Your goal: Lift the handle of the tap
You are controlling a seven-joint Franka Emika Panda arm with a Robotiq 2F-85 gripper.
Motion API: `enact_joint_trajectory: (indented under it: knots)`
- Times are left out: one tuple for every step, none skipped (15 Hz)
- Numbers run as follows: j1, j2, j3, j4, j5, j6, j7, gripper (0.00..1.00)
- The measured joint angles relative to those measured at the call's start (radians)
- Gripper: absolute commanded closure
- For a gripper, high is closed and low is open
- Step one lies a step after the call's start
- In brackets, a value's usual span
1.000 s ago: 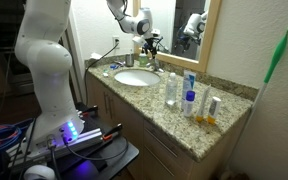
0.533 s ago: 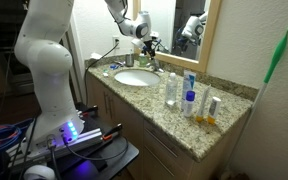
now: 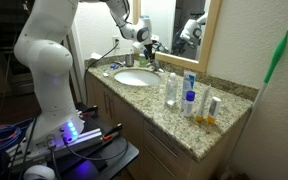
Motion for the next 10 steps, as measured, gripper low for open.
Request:
enact_joint_trajectory:
  knots:
    - [0.001,0.006,0.0,0.006,0.0,0.003,0.0,0.69]
    - [0.002,0.01,-0.001,0.011,0.0,0.006,0.0,0.75]
    - [0.004,0.011,-0.003,0.013,-0.001,0.009,0.0,0.83]
    - [0.006,0.011,-0.005,0.015,-0.002,0.012,0.0,0.91]
    - [0.008,0.011,-0.008,0.016,-0.004,0.014,0.0,0.96]
    - [0.009,0.011,-0.012,0.016,-0.006,0.013,0.0,0.93]
    - [0.011,0.011,-0.014,0.016,-0.007,0.013,0.0,0.93]
    - [0.015,0.011,-0.018,0.016,-0.008,0.014,0.001,0.93]
    - [0.019,0.01,-0.022,0.016,-0.008,0.015,0.003,0.93]
    - [0.021,0.009,-0.024,0.016,-0.008,0.018,0.006,0.93]
